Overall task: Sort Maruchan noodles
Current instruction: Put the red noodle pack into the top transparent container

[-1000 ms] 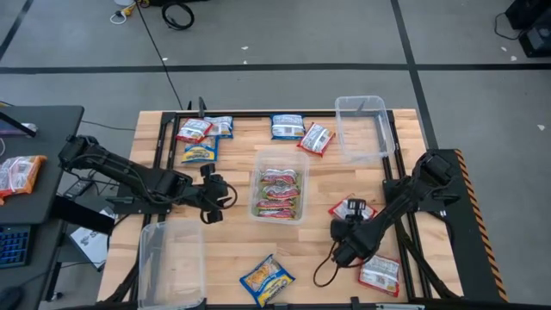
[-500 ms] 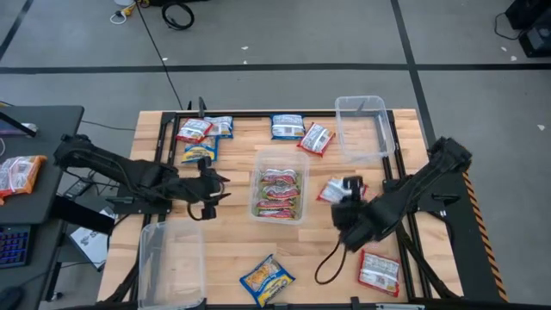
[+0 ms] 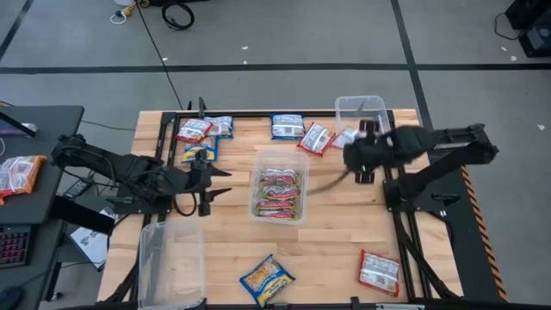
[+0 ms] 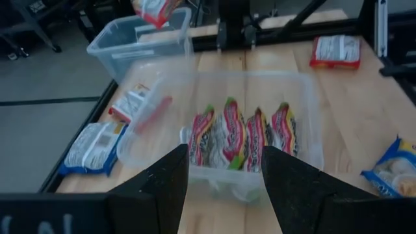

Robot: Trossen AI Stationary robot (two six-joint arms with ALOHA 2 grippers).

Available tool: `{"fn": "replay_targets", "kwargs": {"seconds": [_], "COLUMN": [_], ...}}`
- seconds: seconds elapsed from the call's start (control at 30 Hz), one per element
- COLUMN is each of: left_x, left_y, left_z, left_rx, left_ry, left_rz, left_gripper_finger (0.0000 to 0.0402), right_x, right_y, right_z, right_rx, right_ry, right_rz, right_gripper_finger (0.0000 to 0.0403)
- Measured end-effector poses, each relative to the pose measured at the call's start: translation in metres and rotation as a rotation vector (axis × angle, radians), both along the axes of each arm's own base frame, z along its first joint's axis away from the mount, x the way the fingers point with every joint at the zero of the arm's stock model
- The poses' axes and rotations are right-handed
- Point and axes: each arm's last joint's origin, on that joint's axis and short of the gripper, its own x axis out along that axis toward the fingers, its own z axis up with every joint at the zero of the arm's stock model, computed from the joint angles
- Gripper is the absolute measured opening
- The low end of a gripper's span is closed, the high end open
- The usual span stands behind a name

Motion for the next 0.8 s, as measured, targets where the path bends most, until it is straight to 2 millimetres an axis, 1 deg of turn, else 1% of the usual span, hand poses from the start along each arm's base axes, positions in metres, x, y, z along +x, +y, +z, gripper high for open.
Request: {"fn": "replay_targets", "kwargs": {"seconds": [0.1, 0.23, 0.4, 0.63, 0.8], "left_x": [0.001, 0.0, -0.001, -0.001, -0.003], "left_y": [0.0, 0.0, 0.0, 0.0, 0.001], "left_z": [0.0, -0.001, -0.004, -0.004, -0.007], "left_rx": [-0.002, -0.004, -0.005, -0.012, -0.014], "left_ry": [-0.004, 0.01, 0.031, 0.031, 0.063], "left_rz": [0.0, 0.002, 0.007, 0.01, 0.018], "left_gripper_finger": [0.0197, 0.0197, 0.0197, 0.0197, 0.0197], "right_x": [-0.002, -0.009, -0.016, -0.018, -0.013], "right_y": [-0.025, -0.055, -0.086, -0.113, -0.124], "right_z": [-0.001, -0.01, -0.025, -0.051, -0.066], "right_rx": [0.015, 0.086, 0.212, 0.325, 0.465], "right_ry": [0.066, 0.153, 0.151, 0.082, -0.075], "right_rz": [-0.019, -0.06, -0.142, -0.121, -0.075], "right_gripper_finger": [0.0008, 0.0008, 0.0008, 0.0008, 0.0008]}}
